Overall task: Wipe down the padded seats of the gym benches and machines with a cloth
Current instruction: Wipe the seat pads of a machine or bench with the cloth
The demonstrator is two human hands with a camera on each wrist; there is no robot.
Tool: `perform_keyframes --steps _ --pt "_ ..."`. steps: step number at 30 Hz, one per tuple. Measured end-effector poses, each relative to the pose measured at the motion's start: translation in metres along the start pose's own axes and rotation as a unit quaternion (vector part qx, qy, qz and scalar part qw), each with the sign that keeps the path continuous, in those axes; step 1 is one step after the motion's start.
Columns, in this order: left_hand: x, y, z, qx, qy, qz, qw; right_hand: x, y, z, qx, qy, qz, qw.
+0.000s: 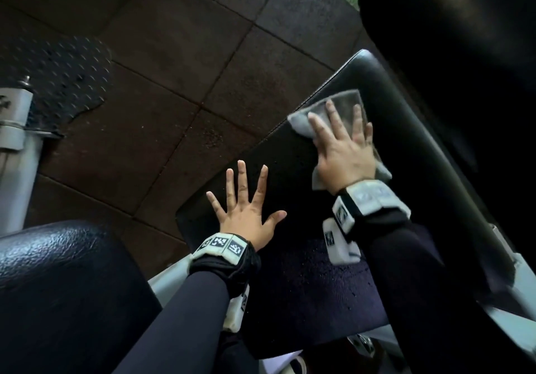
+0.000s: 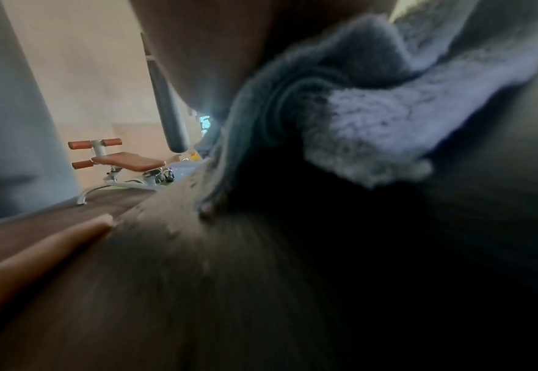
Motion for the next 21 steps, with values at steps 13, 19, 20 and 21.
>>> perform_keyframes --steps 13,19,20,21 --pt "-0.002 0.000 0.001 -0.005 -0.009 -0.004 1.000 0.063 0.054 0.010 -0.039 -0.197 -0.191 0.961" --pt "-0.002 0.000 0.000 -0.003 -0.008 -0.006 1.000 0.026 0.031 -0.041 -0.027 -0.142 -0.066 0.987" --pt "-0.002 0.000 0.000 -0.003 -0.007 -0.006 1.000 0.018 0.022 -0.041 -0.030 -0.110 -0.038 0.993" --pt "-0.002 0.000 0.000 -0.003 -0.006 -0.005 1.000 0.010 0.014 -0.037 -0.027 -0.076 -0.016 0.997"
Point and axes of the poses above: each hand's wrist, its own z-axis away from the middle knuckle, its own y-axis out of the back of the hand, x = y × z, the point moved 2 cm from there along -z, towards the middle knuckle, and after that the axes turned 15 degrees about z, right-handed, at the moved point
